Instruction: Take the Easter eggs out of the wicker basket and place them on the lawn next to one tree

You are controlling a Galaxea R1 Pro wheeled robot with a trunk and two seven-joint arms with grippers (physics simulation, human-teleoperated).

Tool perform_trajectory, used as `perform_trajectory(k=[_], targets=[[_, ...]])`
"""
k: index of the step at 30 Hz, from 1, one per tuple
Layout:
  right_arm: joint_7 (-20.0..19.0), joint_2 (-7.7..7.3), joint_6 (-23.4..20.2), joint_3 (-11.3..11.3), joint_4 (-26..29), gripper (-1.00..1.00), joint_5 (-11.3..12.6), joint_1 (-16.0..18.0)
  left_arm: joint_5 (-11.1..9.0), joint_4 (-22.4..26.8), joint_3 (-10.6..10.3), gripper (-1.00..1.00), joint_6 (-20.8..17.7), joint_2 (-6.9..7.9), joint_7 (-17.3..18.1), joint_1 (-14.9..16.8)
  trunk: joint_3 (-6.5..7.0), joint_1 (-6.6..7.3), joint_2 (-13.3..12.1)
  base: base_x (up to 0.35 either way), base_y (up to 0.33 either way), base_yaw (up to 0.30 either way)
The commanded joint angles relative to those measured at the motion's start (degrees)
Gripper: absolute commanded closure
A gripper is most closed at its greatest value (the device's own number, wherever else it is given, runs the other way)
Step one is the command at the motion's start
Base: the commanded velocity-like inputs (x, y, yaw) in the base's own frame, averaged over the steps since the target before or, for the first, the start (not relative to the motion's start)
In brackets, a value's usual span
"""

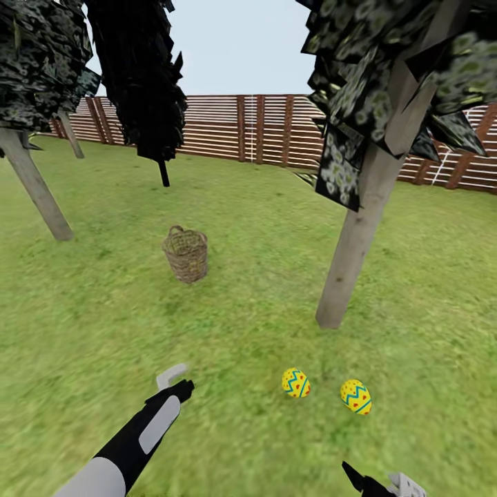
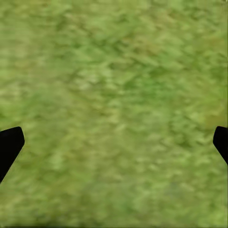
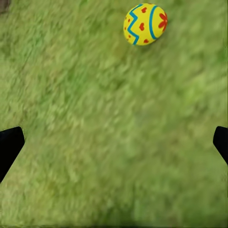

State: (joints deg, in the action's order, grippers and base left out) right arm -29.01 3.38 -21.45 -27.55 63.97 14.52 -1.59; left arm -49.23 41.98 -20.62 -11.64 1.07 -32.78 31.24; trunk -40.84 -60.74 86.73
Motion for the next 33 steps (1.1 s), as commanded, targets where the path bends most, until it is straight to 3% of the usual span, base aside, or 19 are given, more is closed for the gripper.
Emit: perform_trajectory(k=[1,17,33], targets=[[-0.10,0.05,-0.52,0.26,0.11,-1.00,0.46,0.00,-0.32,0.10,-0.32,-1.00,-0.18,0.07,-0.44,0.05,0.10,0.22,-0.39,-0.001,0.047,0.267],[0.00,0.04,-0.48,1.25,-0.89,-1.00,0.43,0.01,-0.58,-0.28,-0.25,-1.00,-0.16,0.07,1.78,-0.02,2.32,3.74,-6.81,0.000,0.215,0.267],[0.00,0.04,-0.43,1.67,-0.94,-1.00,0.46,0.01,-0.42,-1.94,-0.29,-1.00,-0.16,0.07,1.93,0.02,4.54,7.25,-13.22,0.000,0.026,0.264]])
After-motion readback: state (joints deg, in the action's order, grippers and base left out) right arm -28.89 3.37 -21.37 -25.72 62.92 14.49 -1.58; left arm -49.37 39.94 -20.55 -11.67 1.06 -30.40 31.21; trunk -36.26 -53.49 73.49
